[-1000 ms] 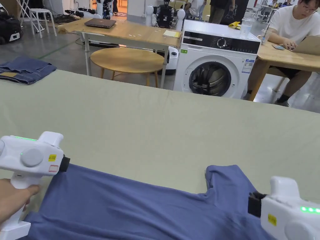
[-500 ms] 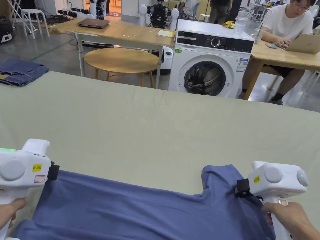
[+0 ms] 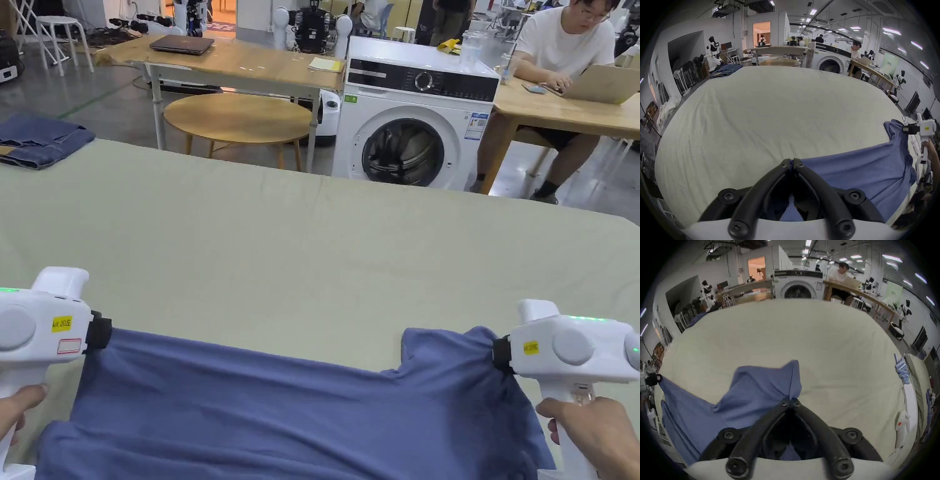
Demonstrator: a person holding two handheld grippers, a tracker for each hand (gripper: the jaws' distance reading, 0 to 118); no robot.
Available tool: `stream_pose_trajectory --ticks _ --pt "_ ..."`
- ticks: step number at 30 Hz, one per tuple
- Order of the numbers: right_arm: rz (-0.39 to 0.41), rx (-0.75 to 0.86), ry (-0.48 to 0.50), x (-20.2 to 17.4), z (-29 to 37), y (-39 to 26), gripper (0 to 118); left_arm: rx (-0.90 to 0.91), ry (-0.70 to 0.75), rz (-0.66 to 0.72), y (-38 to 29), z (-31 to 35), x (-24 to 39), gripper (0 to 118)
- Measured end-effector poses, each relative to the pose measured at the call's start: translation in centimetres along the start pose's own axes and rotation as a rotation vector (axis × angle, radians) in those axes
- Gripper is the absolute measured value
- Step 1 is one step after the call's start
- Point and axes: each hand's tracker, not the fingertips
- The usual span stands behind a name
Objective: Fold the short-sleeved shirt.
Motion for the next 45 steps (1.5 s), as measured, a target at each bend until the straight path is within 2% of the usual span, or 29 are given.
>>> stream_pose_trajectory --ticks 5,11,20,24,27,34,41,42,43,45 --pt "0.029 0.083 -0.015 -0.3 6.3 -2.2 0 0.043 -0.023 0.015 -1.1 3.1 -0.6 0" --pt "0.026 0.145 -0.019 0.5 13.1 -6.3 0 0.103 -0.047 0.023 -3.6 7.6 -1.4 0" --pt "0.021 0.153 -0.008 0.8 20.1 -13.1 0 0.149 -0.093 0.048 -8.6 12.7 -2.2 0" --pt "0.016 0.090 -0.003 0.9 20.6 -16.4 0 0.076 -0.093 0.034 -11.6 12.8 -2.2 0" --pt "0.049 -0.004 -0.034 0.6 19.9 -18.8 0 -0.003 -0.084 0.011 -13.8 12.2 -2.3 0" --pt "0.097 -0.178 -0.096 1.3 13.8 -22.5 0 -0.222 -0.049 -0.046 -16.8 8.1 -2.0 0" --pt "0.087 -0.177 -0.107 0.7 11.8 -22.8 1 -0.250 -0.016 -0.043 -16.7 6.3 -1.6 0" --pt "0.096 -0.182 -0.112 0.6 11.8 -22.6 5 -0.251 -0.013 -0.044 -16.6 6.7 -1.4 0" --pt "0.113 -0.193 -0.124 0.4 12.0 -22.3 13 -0.255 -0.010 -0.047 -16.3 6.9 -1.3 0" --pt "0.161 -0.178 -0.169 0.3 13.2 -21.7 58 -0.241 -0.001 -0.057 -15.7 7.7 -1.0 21"
